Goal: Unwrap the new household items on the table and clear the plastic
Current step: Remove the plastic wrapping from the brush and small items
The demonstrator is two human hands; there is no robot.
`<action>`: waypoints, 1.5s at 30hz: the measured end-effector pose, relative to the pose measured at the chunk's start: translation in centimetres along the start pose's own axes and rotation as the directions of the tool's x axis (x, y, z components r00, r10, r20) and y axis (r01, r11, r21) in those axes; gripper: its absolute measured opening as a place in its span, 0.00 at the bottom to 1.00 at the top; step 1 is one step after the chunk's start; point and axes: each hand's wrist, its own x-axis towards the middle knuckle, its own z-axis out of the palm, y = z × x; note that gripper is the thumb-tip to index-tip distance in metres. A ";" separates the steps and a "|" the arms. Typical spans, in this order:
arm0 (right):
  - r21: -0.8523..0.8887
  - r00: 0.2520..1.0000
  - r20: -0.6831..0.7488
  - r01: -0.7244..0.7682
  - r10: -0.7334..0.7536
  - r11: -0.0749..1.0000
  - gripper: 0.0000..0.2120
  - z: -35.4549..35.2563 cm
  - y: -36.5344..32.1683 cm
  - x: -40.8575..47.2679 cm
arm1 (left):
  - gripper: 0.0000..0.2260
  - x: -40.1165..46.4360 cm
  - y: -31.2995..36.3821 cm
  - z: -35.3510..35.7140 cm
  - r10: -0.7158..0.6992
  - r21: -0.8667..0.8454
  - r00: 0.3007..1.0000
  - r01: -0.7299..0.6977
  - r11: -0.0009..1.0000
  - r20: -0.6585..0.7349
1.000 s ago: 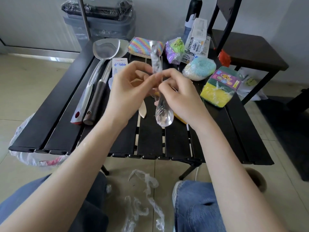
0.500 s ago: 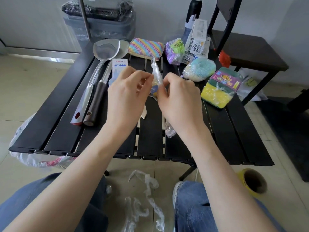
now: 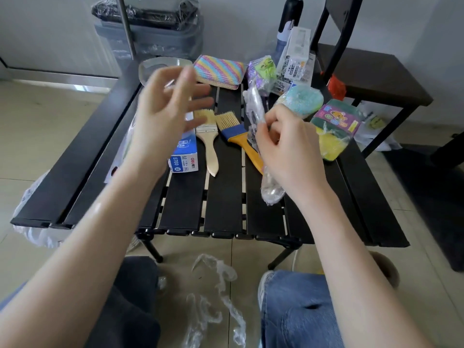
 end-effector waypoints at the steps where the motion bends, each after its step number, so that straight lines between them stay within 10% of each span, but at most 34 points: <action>1: 0.007 1.000 -0.007 0.013 -0.013 1.000 0.08 0.2 -0.2 0.0 | 0.13 -0.4 -0.1 0.8 -0.022 0.017 0.999 0.021 1.000 0.050; 5: 0.056 0.998 0.019 0.063 -0.064 0.996 0.05 0.9 -1.3 -0.1 | 0.23 -1.5 -1.1 2.8 -0.106 0.063 0.979 0.097 0.993 0.172; 10: 0.304 0.997 0.079 -0.040 0.017 0.952 0.07 1.2 -1.6 0.0 | 0.09 -1.0 -1.7 2.8 -0.090 -0.055 0.993 0.094 0.994 0.075; 20: 0.739 0.819 0.433 -0.561 0.376 0.372 0.09 1.4 -3.1 0.9 | 0.12 -1.5 -2.5 3.9 -0.164 -0.059 0.985 0.161 0.985 -0.061; 33: 0.766 0.896 0.293 -0.429 0.335 0.479 0.10 1.4 -2.3 0.8 | 0.16 -2.4 -2.0 4.0 -0.240 -0.097 0.912 0.286 0.953 0.333; 45: 0.643 0.873 0.232 -0.469 0.429 0.606 0.16 0.9 -0.8 1.5 | 0.13 -1.9 -2.5 3.7 -0.207 -0.192 0.975 0.218 0.957 0.079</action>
